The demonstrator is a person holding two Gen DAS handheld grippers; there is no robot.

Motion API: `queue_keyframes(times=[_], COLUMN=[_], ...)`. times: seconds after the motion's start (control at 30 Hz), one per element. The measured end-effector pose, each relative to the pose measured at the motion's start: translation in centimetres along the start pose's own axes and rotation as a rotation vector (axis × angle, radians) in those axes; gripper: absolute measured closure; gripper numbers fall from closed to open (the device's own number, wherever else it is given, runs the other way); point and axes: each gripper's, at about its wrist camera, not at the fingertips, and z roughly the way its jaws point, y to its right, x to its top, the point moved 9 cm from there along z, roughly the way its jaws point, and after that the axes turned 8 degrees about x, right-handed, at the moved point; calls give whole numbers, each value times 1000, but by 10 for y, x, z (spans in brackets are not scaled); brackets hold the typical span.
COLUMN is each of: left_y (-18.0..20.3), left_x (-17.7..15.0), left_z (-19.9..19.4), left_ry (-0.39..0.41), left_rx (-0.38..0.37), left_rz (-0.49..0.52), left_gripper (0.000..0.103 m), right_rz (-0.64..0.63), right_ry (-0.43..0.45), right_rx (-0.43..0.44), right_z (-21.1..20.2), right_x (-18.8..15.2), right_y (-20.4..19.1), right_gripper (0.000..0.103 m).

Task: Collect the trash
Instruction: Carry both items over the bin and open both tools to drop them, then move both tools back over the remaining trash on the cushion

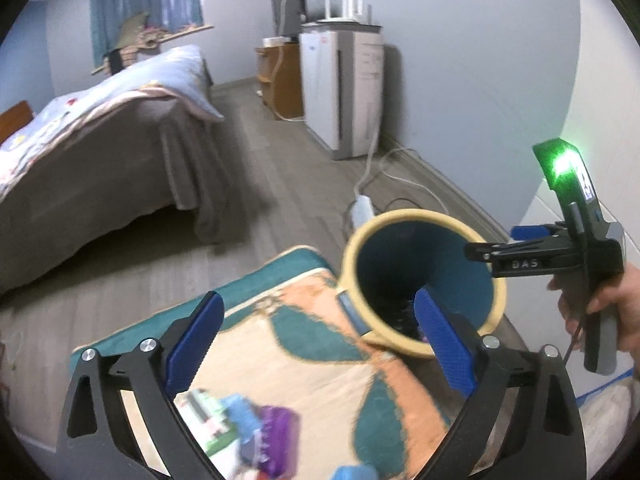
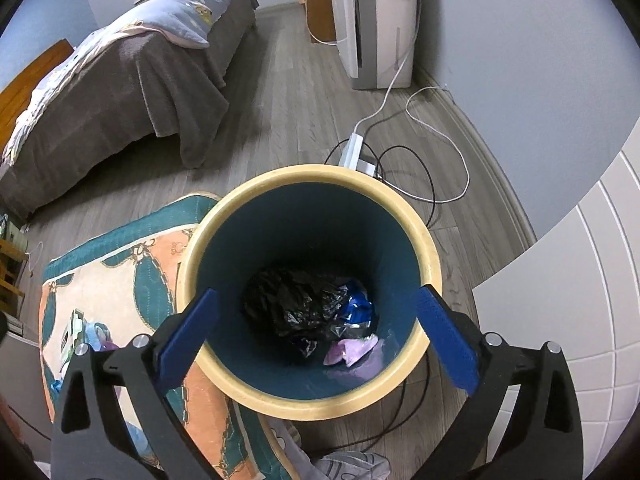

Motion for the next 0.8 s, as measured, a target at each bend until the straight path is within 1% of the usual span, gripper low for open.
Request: queue_keyframes(times=[0.13, 0.33, 0.47, 0.63, 0.8], left_y=[-36, -91, -122, -150, -171], left_x=[-8, -31, -50, -73, -97], left_z=[-17, -41, -56, -65, -64], left_ry=[1, -18, -28, -38, -61], left_rx=[56, 129, 169, 208, 244], left_rz=[-26, -96, -141, -202, -231], left_gripper=[7, 6, 6, 6, 6], right_rz=[-30, -75, -66, -73, -175], right_ry=[-5, -8, -3, 5, -26], right_rx=[-10, -28, -16, 20, 30], right_z=[-2, -6, -11, -14, -11], right_x=[-4, -8, -12, -19, -39], right_y=[-11, -33, -51, -85, -130], right_gripper=[6, 6, 6, 6, 6])
